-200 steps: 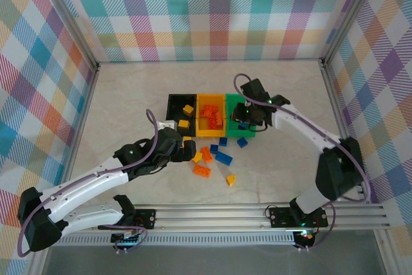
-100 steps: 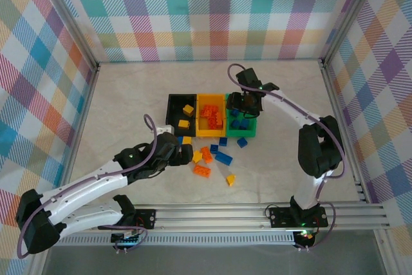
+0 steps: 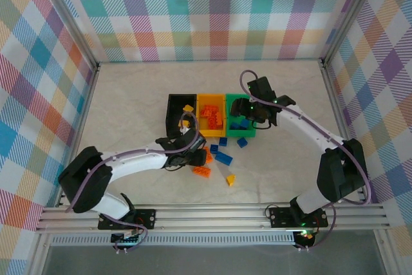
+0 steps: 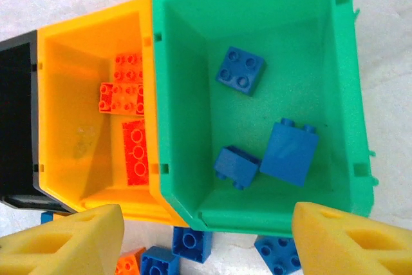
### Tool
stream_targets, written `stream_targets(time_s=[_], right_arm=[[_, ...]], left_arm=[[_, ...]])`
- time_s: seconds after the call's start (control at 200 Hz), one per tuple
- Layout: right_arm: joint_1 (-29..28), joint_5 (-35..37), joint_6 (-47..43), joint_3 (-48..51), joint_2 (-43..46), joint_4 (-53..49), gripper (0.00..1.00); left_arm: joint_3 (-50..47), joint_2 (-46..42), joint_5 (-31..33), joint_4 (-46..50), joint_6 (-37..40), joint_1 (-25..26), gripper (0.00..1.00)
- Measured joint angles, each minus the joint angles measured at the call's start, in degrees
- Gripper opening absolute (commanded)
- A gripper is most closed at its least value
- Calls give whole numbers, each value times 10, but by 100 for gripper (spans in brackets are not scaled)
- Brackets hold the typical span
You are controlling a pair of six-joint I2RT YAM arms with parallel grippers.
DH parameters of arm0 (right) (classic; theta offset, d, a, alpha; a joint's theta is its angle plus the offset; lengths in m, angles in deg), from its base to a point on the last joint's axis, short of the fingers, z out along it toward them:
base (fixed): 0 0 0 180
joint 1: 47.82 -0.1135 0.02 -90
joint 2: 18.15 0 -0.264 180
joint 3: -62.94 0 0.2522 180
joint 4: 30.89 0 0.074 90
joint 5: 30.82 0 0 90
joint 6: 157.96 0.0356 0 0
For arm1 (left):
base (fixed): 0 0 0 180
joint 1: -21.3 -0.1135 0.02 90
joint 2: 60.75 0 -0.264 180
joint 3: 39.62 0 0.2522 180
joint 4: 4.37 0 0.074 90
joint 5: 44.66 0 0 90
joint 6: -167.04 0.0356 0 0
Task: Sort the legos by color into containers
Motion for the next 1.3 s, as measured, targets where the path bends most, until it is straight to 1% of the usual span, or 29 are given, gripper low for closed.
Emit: stream_targets(time_s=[0.285,0.45,0.65,0.805,0.835,0.995,1.04,1.14,1.3], right_arm=[[0,0,3,12,12,5,71],[0,1,7,12,12,8,71],[0,1,11,12,12,8,71],[0,0,11,12,12,8,71],[0,0,11,12,12,8,71],[0,0,12,12,12,10,71],[0,0,13,12,12,10,71],[0,0,13,12,12,11,71],[0,0,13,12,12,11,71]], left_arm=[[18,36,22,-7,26,1,61],[21,41,35,-6,34,4,48],[14,33,41,5,27,8,45],[-35,-30,38,35,5,9,43],[-45,-43,36,44,2,9,45],[-66,-106,27,98,-17,12,71],[-66,-121,25,105,-17,12,76],[-64,-140,20,117,-28,12,77],[-63,-140,15,141,-40,18,75]])
